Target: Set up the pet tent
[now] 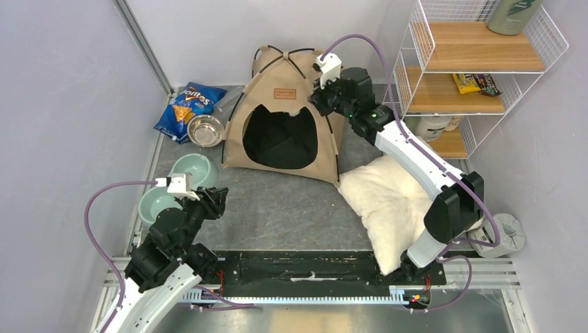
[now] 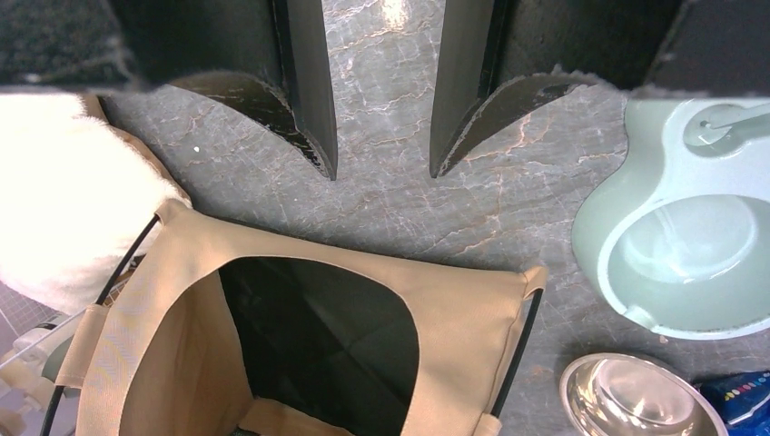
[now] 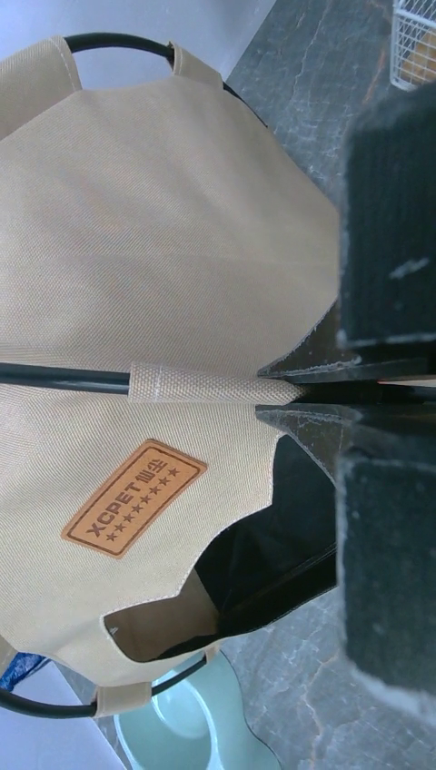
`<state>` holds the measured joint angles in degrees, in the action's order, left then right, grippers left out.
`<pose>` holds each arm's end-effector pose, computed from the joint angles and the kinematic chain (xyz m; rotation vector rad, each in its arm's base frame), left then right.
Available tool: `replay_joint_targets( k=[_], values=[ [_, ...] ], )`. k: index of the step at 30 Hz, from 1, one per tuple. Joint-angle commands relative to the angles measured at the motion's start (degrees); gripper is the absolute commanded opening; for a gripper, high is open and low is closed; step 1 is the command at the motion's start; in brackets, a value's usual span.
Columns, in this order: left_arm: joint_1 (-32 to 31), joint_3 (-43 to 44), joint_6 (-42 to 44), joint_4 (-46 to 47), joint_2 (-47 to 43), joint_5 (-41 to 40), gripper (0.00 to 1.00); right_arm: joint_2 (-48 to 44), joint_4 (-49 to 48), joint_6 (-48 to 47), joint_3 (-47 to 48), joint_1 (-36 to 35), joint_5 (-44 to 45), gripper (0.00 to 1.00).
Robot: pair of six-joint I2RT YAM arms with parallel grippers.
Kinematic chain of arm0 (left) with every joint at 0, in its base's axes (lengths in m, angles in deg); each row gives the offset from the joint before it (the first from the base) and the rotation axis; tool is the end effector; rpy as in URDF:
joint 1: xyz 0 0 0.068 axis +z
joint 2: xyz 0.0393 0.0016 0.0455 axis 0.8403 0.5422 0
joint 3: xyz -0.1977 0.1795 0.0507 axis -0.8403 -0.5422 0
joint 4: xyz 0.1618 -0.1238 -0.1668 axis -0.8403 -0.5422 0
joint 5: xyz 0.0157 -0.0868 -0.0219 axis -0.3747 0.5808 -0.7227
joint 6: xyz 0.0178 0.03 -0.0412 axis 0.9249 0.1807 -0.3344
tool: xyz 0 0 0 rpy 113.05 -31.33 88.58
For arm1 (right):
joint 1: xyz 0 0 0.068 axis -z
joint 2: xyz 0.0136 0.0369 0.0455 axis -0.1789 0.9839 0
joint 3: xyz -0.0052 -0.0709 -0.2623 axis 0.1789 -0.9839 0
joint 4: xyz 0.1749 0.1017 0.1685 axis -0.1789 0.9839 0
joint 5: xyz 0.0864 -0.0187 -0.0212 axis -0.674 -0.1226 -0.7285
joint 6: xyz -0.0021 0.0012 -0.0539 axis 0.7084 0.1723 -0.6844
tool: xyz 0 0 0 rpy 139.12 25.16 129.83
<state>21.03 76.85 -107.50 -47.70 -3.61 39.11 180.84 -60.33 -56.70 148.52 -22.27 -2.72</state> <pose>0.0569 -0.0249 0.2889 -0.0923 1.7652 -0.4277 0.3338 0.2171 0.3874 -0.6533 1.7377 0.4233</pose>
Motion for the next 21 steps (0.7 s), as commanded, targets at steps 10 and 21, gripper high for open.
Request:
replay_joint_targets(
  k=[10,21],
  values=[
    [-0.16,-0.34,1.09,1.07,1.82,0.07,0.49,-2.88,-1.29,7.34,-1.52,1.73,-2.25,0.69],
    [-0.16,-0.26,1.00,1.27,1.56,1.45,0.50,-23.02,23.16,27.33,-9.78,1.73,22.81,0.96]
  ],
)
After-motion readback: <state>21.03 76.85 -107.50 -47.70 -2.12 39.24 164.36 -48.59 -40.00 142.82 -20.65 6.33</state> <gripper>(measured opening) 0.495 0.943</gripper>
